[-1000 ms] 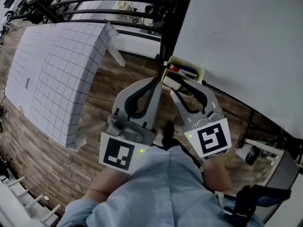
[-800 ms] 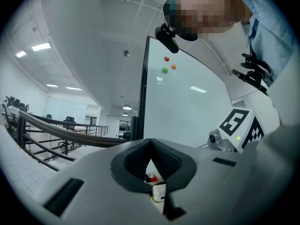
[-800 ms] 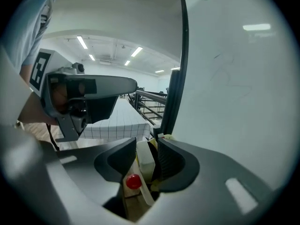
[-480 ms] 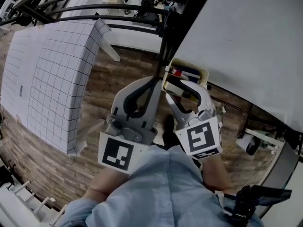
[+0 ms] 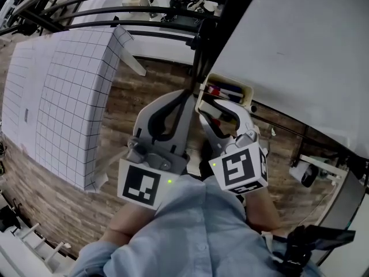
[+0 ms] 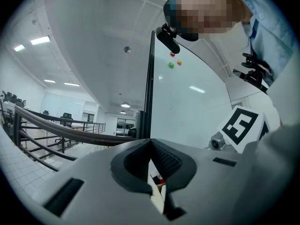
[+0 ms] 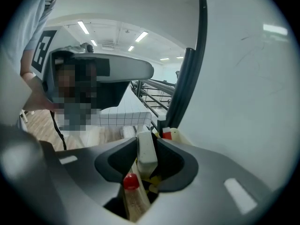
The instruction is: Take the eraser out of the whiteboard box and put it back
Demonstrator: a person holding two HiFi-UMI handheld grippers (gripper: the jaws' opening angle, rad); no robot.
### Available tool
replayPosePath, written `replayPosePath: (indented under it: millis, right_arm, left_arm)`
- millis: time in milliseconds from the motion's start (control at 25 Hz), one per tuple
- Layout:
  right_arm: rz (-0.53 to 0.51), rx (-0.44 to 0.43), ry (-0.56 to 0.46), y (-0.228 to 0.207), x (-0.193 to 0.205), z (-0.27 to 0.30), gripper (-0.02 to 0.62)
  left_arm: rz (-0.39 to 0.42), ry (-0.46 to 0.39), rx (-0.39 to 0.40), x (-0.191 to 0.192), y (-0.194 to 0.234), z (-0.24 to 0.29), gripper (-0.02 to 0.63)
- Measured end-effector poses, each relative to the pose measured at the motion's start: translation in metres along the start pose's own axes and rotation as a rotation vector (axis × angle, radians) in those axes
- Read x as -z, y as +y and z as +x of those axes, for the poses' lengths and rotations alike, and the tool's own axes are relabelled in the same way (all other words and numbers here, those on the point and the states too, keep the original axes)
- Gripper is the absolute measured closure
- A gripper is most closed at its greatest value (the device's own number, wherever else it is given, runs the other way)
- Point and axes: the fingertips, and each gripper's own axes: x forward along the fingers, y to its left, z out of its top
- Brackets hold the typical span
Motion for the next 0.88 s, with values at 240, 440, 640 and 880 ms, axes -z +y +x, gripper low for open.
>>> replayPosePath:
  millis: [240, 440, 640, 880]
  right_arm:
    - [0.022, -0.009, -0.095, -0.006, -0.025, -0.023, 0.466]
    - [0.057, 0.01, -0.221, -0.013, -0.046, -0.059, 0.466]
    - [0.07, 0.022, -0.37, -0.02, -0.071, -0.104, 0.466]
    - [0.065, 0.029, -0.459, -0.024, -0.082, -0.141, 0.466]
  left_arm:
    - [0.036, -0.019, -0.019, -0.018, -0.003, -0.008, 0.607]
    - [0.071, -0.042, -0.042, -0.034, -0.017, -0.018, 0.607]
    - [0.11, -0.083, -0.061, -0.055, -0.038, -0.027, 0.607]
    - [0.154, -0.124, -0.09, -0.073, -0.058, -0.038, 0.607]
